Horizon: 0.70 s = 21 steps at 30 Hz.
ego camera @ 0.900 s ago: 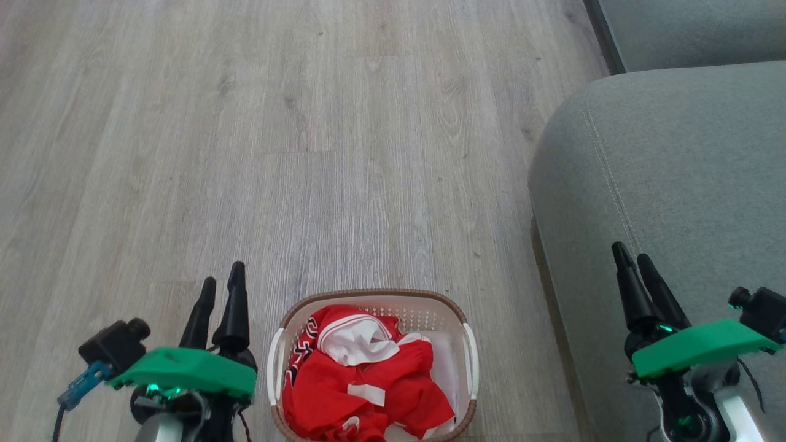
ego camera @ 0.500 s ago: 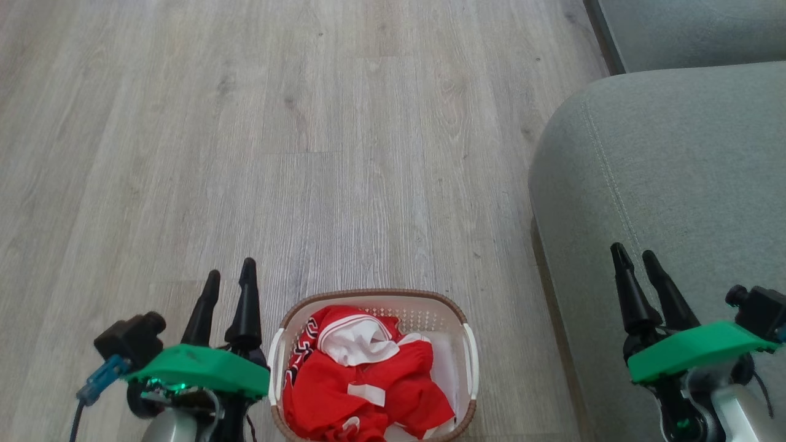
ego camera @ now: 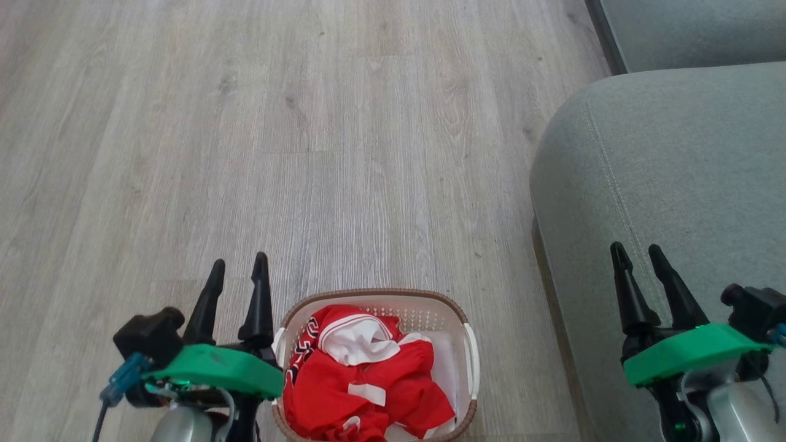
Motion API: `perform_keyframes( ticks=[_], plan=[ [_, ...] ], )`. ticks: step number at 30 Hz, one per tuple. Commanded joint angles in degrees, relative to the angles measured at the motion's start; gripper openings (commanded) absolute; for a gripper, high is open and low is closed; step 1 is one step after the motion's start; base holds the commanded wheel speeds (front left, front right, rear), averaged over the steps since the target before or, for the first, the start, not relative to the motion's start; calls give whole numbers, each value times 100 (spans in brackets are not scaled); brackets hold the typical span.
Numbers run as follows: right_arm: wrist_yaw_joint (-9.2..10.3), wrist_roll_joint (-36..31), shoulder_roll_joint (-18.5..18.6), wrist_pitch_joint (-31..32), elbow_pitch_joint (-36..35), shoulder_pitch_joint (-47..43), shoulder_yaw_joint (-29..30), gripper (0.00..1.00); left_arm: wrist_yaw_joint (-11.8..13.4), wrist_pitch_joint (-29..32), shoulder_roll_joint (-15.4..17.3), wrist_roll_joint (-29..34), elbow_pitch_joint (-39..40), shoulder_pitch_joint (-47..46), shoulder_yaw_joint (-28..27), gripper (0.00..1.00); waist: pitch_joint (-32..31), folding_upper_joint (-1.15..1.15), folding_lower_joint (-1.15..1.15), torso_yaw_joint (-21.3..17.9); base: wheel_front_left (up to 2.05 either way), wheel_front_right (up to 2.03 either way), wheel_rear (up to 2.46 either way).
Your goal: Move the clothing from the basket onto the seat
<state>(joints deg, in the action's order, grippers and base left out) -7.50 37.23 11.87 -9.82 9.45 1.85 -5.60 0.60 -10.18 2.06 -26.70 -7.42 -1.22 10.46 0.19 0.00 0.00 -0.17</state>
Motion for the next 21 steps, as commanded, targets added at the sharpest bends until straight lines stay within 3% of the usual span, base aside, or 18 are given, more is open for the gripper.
perform_keyframes(
  ticks=[1, 21],
  plan=[
    [1, -196, 146, -122, -175, 323, -89, 100, 57, -89, 71, 233, 267, -339, -88, 100, 4, 0, 0, 0, 0, 0, 0],
    [1, -1201, 294, -444, -276, 381, -280, 100, 227, -408, 80, 1420, 467, -372, 149, 100, 10, 0, 0, -4, 0, 0, 0]
  ],
)
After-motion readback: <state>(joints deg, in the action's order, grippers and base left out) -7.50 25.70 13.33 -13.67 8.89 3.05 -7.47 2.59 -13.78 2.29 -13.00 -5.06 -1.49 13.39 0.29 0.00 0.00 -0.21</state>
